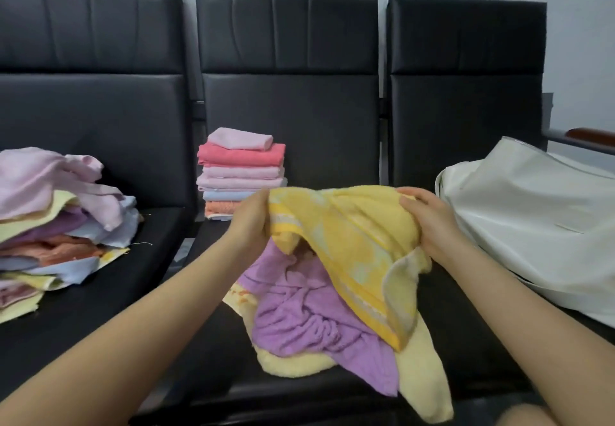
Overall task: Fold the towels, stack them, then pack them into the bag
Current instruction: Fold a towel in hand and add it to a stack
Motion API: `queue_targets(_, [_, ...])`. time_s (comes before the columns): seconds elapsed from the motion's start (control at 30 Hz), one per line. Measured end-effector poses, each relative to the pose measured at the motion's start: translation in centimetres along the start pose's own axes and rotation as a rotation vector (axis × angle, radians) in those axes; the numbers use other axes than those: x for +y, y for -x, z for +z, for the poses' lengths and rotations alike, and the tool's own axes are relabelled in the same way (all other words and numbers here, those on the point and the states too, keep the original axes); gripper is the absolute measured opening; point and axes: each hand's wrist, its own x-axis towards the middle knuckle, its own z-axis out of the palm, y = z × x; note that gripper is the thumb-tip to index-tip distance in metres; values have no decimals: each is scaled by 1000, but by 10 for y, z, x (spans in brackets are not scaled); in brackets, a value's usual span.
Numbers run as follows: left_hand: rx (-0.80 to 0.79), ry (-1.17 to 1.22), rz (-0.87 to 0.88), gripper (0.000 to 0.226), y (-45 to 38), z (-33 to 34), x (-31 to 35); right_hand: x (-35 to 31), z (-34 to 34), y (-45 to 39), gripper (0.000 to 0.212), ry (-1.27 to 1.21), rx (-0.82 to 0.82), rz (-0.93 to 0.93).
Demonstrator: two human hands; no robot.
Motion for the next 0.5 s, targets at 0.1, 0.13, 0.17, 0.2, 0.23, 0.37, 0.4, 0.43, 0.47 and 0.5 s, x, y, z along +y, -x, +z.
queue_targets(0.1, [-5, 204, -60, 28, 7, -13, 20, -4, 12, -1, 24, -32, -7, 51])
queue_targets(0.13, [-26, 237, -91, 28, 10, -19, 22, -2, 18, 1, 29, -4, -30, 97])
queue_targets(0.17, [-34, 265, -125, 28, 12, -24, 23, -1, 24, 7, 31, 41, -66, 151])
queue_targets(0.2, [-13, 276, -168, 27, 15, -28, 24, -2, 30, 15, 30, 122, -120, 195])
queue_targets(0.23, [27, 270, -214, 30, 19, -32, 24, -2, 35, 22, 26, 252, -181, 198])
queue_targets(0.37, [41, 174, -366, 35, 41, -45, 30, -4, 44, 30, 20, 489, -203, 138])
queue_targets(0.4, [34, 141, -362, 35, 45, -47, 31, -7, 43, 28, 20, 364, -149, 190])
queue_targets(0.43, [31, 48, -330, 32, 50, -47, 34, -11, 41, 25, 20, 184, -88, 254])
queue_targets(0.47, [52, -127, -262, 25, 51, -51, 34, -13, 38, 21, 23, -24, -29, 304])
queue_targets(0.5, [57, -357, -185, 26, 50, -55, 33, -15, 33, 17, 21, -215, 26, 333])
